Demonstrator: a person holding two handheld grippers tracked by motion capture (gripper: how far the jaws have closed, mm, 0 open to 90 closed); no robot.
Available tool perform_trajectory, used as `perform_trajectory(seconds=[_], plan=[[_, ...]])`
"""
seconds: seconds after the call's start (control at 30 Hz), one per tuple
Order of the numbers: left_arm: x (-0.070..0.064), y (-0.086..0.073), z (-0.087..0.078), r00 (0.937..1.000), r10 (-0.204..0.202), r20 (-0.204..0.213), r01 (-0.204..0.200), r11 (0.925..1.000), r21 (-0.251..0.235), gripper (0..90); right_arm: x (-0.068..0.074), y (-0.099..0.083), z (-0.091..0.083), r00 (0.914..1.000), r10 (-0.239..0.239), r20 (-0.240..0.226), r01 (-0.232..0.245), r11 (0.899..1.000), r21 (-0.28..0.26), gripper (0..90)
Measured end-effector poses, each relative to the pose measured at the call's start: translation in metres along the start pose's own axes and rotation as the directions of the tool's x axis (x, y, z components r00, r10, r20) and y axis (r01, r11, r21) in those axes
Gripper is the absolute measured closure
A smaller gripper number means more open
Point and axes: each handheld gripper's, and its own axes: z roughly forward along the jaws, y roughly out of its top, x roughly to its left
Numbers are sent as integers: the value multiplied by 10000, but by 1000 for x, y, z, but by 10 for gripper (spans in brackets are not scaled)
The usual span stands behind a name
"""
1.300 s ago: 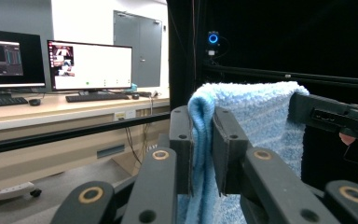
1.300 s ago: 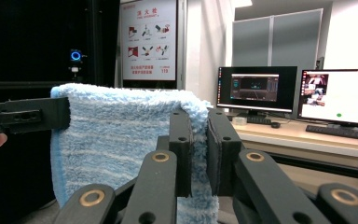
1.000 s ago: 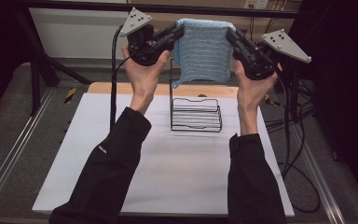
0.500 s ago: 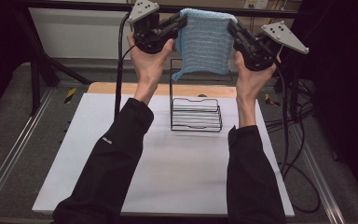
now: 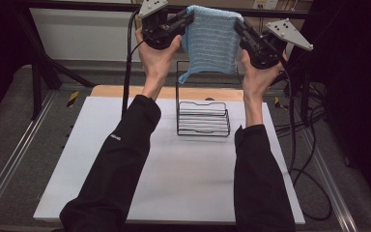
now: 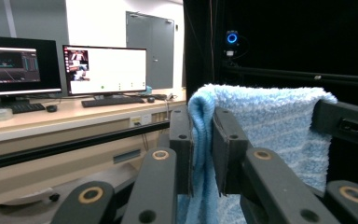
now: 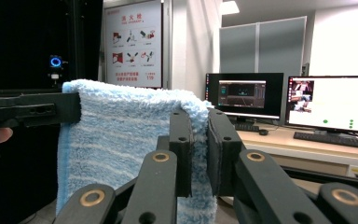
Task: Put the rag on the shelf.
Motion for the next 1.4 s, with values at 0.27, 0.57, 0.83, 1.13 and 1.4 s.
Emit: perform_trajectory(seconds=[0.27,0.57,0.83,1.13,1.4], plan=[[-5,0,-1,9998,178,93,-177,9998,-84,793,-3,1,-1,9999,118,5,-118,9999,-92,823],[0,-33,-2,9997,158,191,-164,9994,310,793,-11,-26,0,9997,142,-208,-133,9989,445,823],[1,-47,-10,9994,181,298,-195,9986,486,793,-11,-41,-1,9988,200,-448,-166,9970,756,823],[-1,-68,-20,9985,-26,550,-10,9979,653,793,-7,-58,-11,9973,319,-663,-240,9928,1172,822],[-4,-86,-25,9974,-57,724,-19,9946,1039,792,-8,-72,-19,9964,398,-755,-267,9855,1677,821]])
